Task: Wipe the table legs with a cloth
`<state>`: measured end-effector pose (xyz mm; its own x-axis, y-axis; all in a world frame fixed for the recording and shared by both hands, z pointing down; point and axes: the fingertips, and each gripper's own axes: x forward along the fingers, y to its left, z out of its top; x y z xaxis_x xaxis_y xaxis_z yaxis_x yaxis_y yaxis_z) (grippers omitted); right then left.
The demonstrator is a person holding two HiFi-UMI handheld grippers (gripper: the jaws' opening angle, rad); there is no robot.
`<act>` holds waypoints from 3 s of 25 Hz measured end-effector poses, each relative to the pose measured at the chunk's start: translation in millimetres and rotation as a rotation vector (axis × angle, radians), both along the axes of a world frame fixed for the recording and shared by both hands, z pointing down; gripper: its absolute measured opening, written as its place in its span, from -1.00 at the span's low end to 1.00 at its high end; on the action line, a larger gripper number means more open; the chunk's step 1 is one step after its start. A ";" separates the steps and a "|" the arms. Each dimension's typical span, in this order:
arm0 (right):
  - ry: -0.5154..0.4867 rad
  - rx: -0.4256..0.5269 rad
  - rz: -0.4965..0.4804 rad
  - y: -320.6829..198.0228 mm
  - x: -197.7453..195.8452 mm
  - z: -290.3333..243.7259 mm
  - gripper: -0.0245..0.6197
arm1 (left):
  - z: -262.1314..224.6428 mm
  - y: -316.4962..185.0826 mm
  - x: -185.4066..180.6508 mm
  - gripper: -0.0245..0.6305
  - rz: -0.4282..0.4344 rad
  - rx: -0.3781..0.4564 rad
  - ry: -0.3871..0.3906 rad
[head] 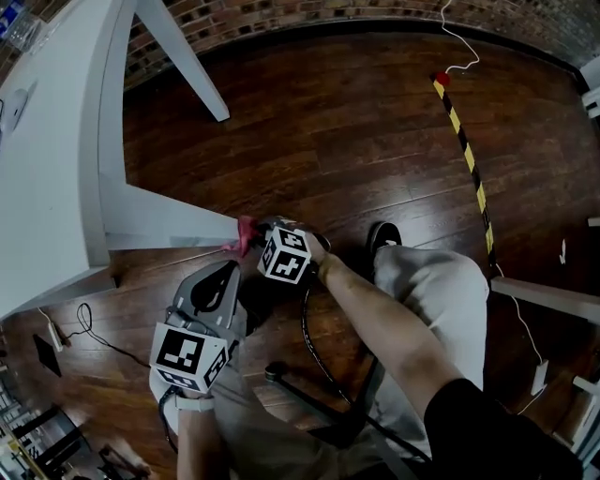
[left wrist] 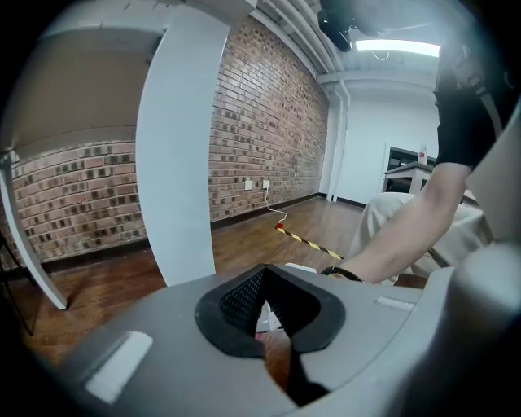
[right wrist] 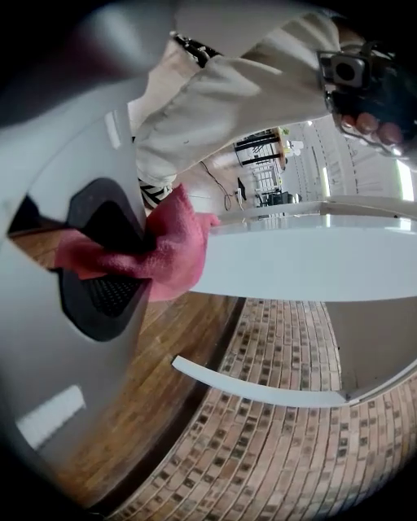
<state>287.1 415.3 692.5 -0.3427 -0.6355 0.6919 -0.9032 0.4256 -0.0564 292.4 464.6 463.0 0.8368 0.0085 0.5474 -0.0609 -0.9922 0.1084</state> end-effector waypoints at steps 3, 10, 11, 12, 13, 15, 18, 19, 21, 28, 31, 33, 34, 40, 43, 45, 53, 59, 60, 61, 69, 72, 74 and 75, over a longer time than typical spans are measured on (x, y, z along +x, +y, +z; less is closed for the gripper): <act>-0.036 -0.020 0.001 1.3 -1.8 20.9 -0.77 | 5.6 2.5 2.0 -0.93 0.003 -0.011 -0.019; -0.116 -0.045 0.005 2.8 -0.9 51.2 -0.77 | 23.6 -1.3 -3.3 -0.93 -0.049 -0.062 -0.080; -0.123 -0.048 0.004 2.8 -0.7 55.1 -0.77 | 25.7 -2.5 -4.5 -0.93 -0.060 -0.071 -0.085; -0.130 -0.050 0.002 3.0 -0.6 59.2 -0.77 | 27.7 -3.7 -5.9 -0.93 -0.072 -0.081 -0.090; -0.135 -0.051 0.001 3.4 -0.5 63.5 -0.77 | 29.7 -4.9 -7.5 -0.93 -0.084 -0.091 -0.094; -0.146 -0.056 -0.003 3.8 -0.4 72.6 -0.77 | 34.2 -6.7 -10.9 -0.93 -0.106 -0.112 -0.106; -0.163 -0.070 -0.005 2.8 0.2 85.9 -0.78 | 41.4 -6.6 -15.6 -0.93 -0.120 -0.134 -0.135; -0.171 -0.077 -0.004 2.7 0.3 89.9 -0.78 | 42.9 -5.8 -17.3 -0.93 -0.120 -0.136 -0.144; -0.187 -0.091 -0.002 3.0 0.3 97.5 -0.78 | 41.4 -4.5 -21.4 -0.93 -0.115 -0.124 -0.146; -0.208 -0.134 0.015 0.3 2.8 120.2 -0.78 | 16.8 -17.9 -49.2 -0.93 -0.280 -0.134 -0.070; -0.215 -0.148 0.016 -4.0 1.7 127.9 -0.78 | 2.2 5.2 -37.3 -0.93 -0.277 -0.132 -0.048; -0.218 -0.157 0.018 -6.2 2.1 132.9 -0.78 | -2.2 37.2 -19.8 -0.93 -0.212 -0.156 -0.026; -0.217 -0.162 0.017 -6.4 2.6 135.6 -0.78 | 2.7 56.3 -11.8 -0.93 -0.162 -0.168 -0.032; -0.212 -0.187 0.015 -3.7 1.0 153.4 -0.78 | 99.5 86.7 -20.2 -0.93 -0.209 -0.248 -0.161; -0.201 -0.191 0.002 -3.4 -0.3 160.3 -0.78 | 141.4 65.9 -62.5 -0.93 -0.328 -0.213 -0.273; -0.193 -0.200 -0.005 -0.7 -1.1 166.4 -0.78 | 152.5 60.3 -78.2 -0.93 -0.363 -0.209 -0.312; -0.174 -0.233 -0.031 5.8 -6.9 186.8 -0.78 | 150.8 62.2 -71.7 -0.93 -0.344 -0.210 -0.277; -0.151 -0.275 -0.043 11.0 -9.5 204.2 -0.77 | 156.0 64.1 -76.1 -0.93 -0.354 -0.234 -0.294; -0.148 -0.284 -0.046 11.7 -10.5 206.8 -0.77 | 156.1 63.9 -76.3 -0.93 -0.354 -0.236 -0.294; -0.146 -0.295 -0.048 13.0 -11.8 209.2 -0.77 | 156.2 63.7 -77.0 -0.93 -0.355 -0.237 -0.294; -0.292 -0.355 0.027 17.7 -34.9 199.6 -0.77 | 160.5 60.3 -84.9 -0.93 -0.373 -0.244 -0.313; -0.329 -0.353 0.084 11.6 -36.5 189.0 -0.76 | 162.9 60.4 -86.8 -0.93 -0.377 -0.248 -0.323; -0.365 -0.358 0.126 13.8 -35.9 181.4 -0.77 | 164.6 63.5 -88.8 -0.93 -0.381 -0.251 -0.331; -0.389 -0.354 0.144 14.3 -35.6 176.3 -0.77 | 165.5 65.0 -88.9 -0.93 -0.383 -0.250 -0.332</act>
<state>251.6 429.6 868.8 -0.5427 -0.4464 0.7115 -0.8348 0.1935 -0.5154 203.5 529.6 628.6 0.5886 -0.0984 0.8024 -0.4822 -0.8394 0.2508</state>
